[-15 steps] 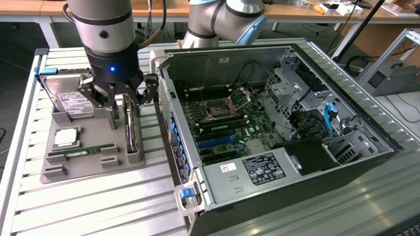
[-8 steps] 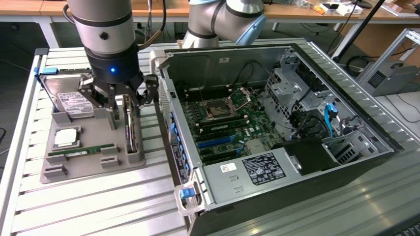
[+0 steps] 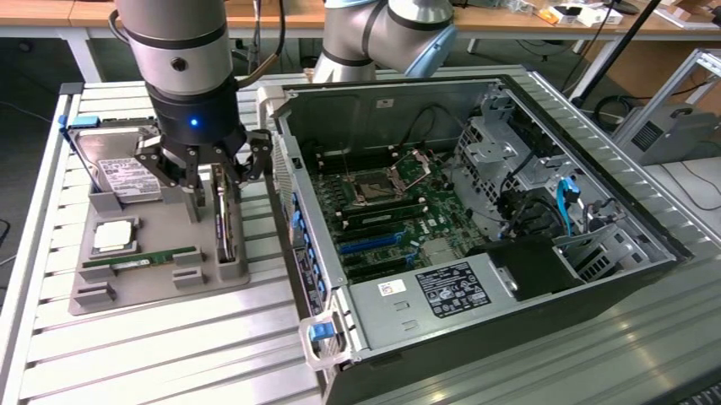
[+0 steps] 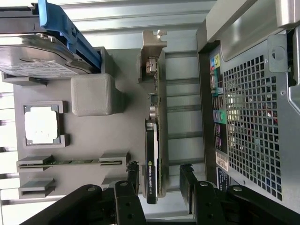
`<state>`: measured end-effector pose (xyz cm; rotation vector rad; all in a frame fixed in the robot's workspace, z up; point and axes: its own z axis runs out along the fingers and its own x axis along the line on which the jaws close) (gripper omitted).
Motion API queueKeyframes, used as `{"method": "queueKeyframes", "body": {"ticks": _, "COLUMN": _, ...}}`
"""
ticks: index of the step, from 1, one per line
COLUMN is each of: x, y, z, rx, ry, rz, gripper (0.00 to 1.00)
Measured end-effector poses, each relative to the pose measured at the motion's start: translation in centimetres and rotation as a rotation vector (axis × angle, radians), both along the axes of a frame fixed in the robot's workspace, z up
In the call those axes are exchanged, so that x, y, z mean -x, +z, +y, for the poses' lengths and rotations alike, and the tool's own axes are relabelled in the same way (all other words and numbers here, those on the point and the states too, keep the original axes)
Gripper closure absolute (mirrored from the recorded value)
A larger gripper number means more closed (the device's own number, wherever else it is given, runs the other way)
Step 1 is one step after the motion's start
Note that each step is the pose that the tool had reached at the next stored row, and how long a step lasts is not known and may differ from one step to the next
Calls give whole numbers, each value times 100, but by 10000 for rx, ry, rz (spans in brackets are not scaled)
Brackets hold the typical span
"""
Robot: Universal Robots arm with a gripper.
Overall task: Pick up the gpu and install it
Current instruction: 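Pick up the gpu and move the gpu toward the slot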
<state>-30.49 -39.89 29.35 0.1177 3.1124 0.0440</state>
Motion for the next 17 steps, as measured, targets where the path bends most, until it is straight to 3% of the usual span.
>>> {"method": "queueKeyframes", "body": {"ticks": 17, "x": 0, "y": -139, "z": 0, "rx": 0, "ry": 0, "rz": 0, "gripper": 52}}
